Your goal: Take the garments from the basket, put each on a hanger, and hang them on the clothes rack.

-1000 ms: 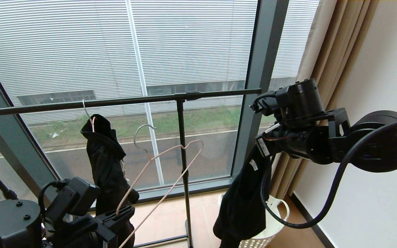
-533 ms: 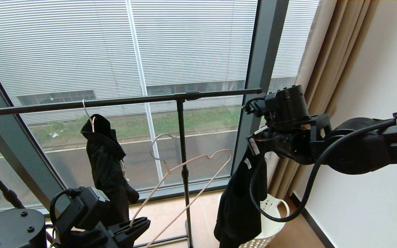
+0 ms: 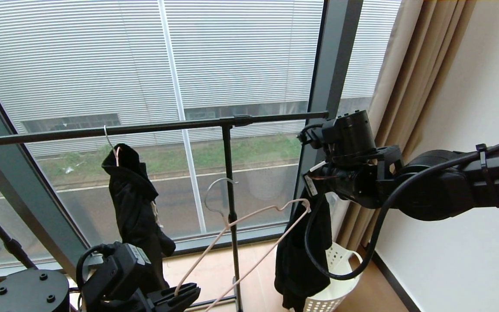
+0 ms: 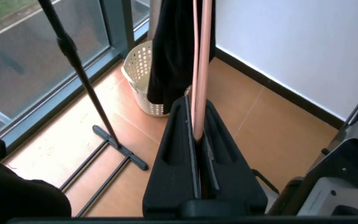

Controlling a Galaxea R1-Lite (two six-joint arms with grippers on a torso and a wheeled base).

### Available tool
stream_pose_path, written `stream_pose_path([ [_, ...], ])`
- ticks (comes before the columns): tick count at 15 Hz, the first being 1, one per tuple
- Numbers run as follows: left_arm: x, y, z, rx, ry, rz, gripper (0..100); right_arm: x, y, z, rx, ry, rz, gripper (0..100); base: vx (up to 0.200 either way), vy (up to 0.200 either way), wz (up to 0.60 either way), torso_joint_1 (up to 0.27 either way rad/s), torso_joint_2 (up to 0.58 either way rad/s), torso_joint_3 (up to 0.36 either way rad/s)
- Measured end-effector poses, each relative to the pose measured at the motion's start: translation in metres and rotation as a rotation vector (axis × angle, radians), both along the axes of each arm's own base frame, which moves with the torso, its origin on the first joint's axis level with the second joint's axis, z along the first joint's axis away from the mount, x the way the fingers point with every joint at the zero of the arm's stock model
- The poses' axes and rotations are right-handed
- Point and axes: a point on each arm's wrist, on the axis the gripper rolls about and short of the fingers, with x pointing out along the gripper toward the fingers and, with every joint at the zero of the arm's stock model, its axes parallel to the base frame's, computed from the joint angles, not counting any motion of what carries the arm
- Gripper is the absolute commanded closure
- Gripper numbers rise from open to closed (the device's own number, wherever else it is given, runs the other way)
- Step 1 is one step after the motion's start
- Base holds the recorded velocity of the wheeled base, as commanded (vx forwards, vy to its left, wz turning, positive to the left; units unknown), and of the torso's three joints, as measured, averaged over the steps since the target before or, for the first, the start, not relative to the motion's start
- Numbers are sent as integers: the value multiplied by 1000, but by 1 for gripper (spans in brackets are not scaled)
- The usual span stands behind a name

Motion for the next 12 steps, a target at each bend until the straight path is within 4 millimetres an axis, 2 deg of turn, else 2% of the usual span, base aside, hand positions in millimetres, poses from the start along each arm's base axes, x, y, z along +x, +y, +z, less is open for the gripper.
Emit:
stream_pose_path([
  [4, 1, -1, 2, -16, -14, 1, 100, -1, 3, -1, 1, 2, 6, 100, 0, 0, 0, 0, 0, 0],
  [12, 4, -3, 3, -39, -31, 11, 100, -17, 18, -7, -5, 24, 59, 100, 0, 0, 0, 0, 0, 0],
])
